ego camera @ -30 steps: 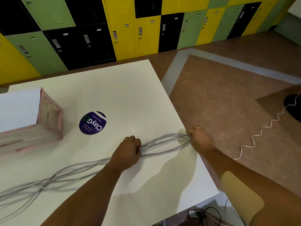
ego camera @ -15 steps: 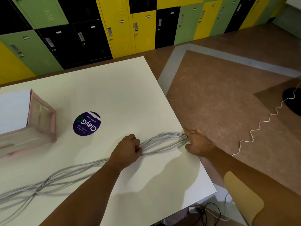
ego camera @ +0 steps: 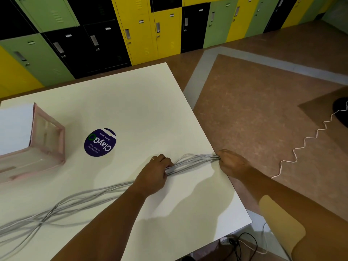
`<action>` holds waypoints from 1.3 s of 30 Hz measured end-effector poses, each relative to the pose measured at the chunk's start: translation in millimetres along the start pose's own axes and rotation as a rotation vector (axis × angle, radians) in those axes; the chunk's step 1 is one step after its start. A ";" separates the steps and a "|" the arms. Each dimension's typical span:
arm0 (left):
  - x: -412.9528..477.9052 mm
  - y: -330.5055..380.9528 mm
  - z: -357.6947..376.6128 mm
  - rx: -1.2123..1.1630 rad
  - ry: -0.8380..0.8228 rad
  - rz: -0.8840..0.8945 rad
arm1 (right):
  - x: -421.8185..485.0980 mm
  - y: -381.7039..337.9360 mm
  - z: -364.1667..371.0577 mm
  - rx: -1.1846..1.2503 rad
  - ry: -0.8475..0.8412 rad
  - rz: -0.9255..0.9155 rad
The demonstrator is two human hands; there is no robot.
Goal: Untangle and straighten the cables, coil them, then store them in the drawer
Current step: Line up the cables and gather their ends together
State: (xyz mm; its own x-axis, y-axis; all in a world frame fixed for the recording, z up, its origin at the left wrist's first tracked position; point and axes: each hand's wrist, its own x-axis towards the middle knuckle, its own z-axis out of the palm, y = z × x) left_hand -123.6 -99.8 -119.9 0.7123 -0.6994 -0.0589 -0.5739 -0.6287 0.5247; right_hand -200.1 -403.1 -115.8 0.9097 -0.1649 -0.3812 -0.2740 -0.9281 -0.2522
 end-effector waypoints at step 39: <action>128.0 113.8 52.1 0.039 -0.260 0.157 | -11.6 23.8 -32.0 0.649 -0.048 0.240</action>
State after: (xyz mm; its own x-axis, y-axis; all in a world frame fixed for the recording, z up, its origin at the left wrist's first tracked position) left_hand -118.8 -278.6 -111.9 0.4892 -0.8494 -0.1978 -0.6877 -0.5152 0.5116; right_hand -207.1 -433.9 -88.9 0.7896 -0.3119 -0.5284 -0.6111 -0.4774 -0.6314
